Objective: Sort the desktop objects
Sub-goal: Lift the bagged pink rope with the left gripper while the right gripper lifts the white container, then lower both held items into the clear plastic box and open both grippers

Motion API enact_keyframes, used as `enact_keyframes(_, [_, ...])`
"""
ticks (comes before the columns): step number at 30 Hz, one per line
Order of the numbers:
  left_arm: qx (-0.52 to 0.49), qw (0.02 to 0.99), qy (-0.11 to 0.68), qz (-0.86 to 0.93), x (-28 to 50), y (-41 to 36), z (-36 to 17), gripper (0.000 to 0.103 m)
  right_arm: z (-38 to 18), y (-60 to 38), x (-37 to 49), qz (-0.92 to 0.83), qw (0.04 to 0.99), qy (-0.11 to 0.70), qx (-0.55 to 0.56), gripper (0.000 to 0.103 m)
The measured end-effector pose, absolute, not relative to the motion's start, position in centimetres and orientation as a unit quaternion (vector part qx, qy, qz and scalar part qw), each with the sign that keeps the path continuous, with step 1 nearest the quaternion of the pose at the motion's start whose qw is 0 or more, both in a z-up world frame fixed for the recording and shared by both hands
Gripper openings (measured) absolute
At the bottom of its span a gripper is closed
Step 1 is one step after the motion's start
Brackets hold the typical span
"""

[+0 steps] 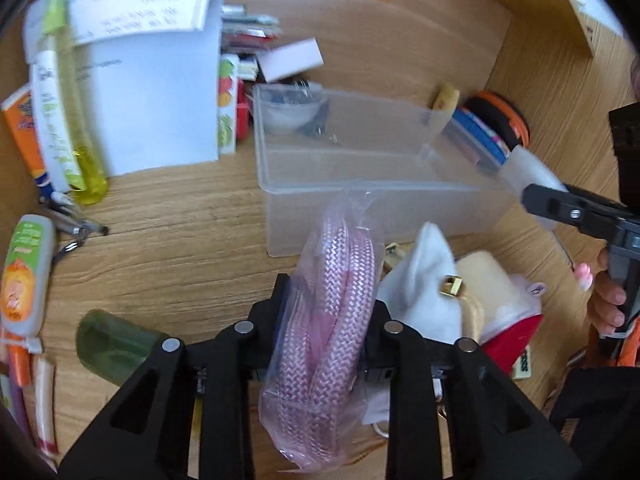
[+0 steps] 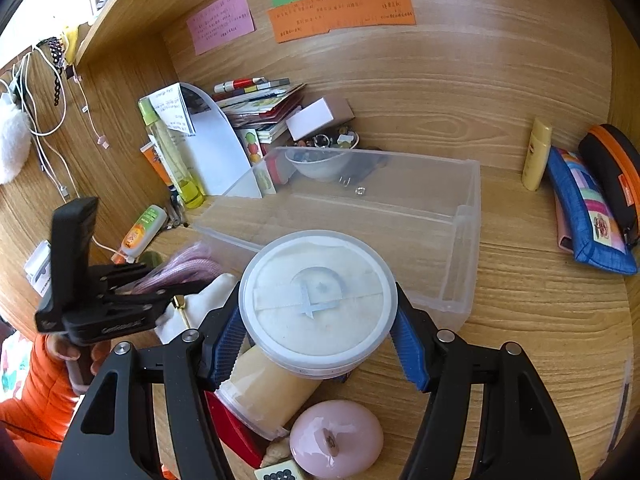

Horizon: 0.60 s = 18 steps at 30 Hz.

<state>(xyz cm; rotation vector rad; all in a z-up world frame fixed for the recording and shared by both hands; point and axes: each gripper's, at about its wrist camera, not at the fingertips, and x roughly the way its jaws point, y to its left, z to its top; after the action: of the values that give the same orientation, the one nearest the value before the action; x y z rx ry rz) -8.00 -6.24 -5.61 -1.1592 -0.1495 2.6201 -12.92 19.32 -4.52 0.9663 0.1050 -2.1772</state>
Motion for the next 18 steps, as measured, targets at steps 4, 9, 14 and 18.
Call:
enact_keyframes(4, [-0.370, 0.134, -0.076, 0.916, -6.9, -7.3, -3.6, 0.027, -4.1, 18.9, -13.1, -0.849, 0.375, 0.041, 0.370, 0.062])
enact_keyframes(9, [-0.334, 0.140, -0.088, 0.928, -6.7, -7.7, -0.5, 0.027, -3.3, 18.5, -13.2, -0.853, 0.381, 0.044, 0.354, 0.062])
enact_keyframes(14, [-0.317, 0.149, -0.096, 0.932, -7.7, -7.6, 1.1, 0.027, -2.5, 18.1, -13.8, -0.859, 0.378, 0.047, 0.341, 0.062])
enact_keyframes(18, [-0.317, 0.152, -0.109, 0.930, -9.2, -7.0, 1.4, 0.027, -2.3, 17.7, -14.6, -0.862, 0.372, 0.053, 0.339, 0.062])
